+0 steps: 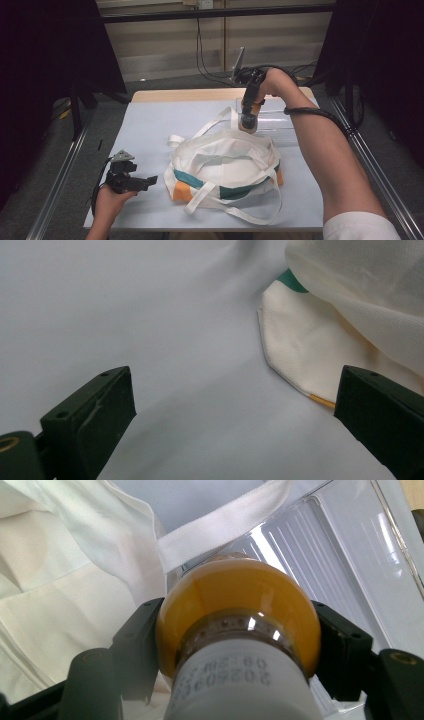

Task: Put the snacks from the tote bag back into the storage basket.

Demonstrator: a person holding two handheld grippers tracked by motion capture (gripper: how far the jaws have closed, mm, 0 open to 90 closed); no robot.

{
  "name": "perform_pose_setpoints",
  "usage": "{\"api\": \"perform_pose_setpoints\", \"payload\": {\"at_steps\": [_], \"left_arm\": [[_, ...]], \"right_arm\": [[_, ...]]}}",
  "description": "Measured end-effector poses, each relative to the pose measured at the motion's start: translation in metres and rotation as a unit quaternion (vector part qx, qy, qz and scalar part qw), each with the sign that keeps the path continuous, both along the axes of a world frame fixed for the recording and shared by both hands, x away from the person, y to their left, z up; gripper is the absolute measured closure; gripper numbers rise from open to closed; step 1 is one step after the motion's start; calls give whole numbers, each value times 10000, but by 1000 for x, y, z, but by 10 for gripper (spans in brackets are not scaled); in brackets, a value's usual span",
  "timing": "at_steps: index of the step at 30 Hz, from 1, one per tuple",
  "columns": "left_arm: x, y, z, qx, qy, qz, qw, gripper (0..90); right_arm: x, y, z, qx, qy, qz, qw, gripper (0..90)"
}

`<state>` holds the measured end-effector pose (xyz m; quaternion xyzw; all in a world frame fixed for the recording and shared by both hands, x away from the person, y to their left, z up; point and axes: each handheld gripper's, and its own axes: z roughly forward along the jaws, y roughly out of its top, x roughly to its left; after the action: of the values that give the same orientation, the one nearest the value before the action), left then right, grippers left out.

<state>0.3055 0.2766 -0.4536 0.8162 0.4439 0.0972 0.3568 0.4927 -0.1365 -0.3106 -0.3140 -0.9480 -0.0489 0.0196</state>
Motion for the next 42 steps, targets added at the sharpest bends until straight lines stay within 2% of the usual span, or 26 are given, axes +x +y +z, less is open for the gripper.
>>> {"api": "perform_pose_setpoints", "payload": {"at_steps": [12,27,41,42], "left_arm": [[0,0,0,13,-5,8,10000,27],[0,0,0,24,2,-11,10000,27],[0,-1,0,17,45,-21,10000,27],[0,-1,0,19,47,-26,10000,27]], "right_arm": [[1,0,-6,-12,-33,125,9999,303],[1,0,-13,-34,27,63,10000,303],[2,1,-18,-47,-14,155,9999,303],[1,2,-18,-63,11,88,9999,303]]}}
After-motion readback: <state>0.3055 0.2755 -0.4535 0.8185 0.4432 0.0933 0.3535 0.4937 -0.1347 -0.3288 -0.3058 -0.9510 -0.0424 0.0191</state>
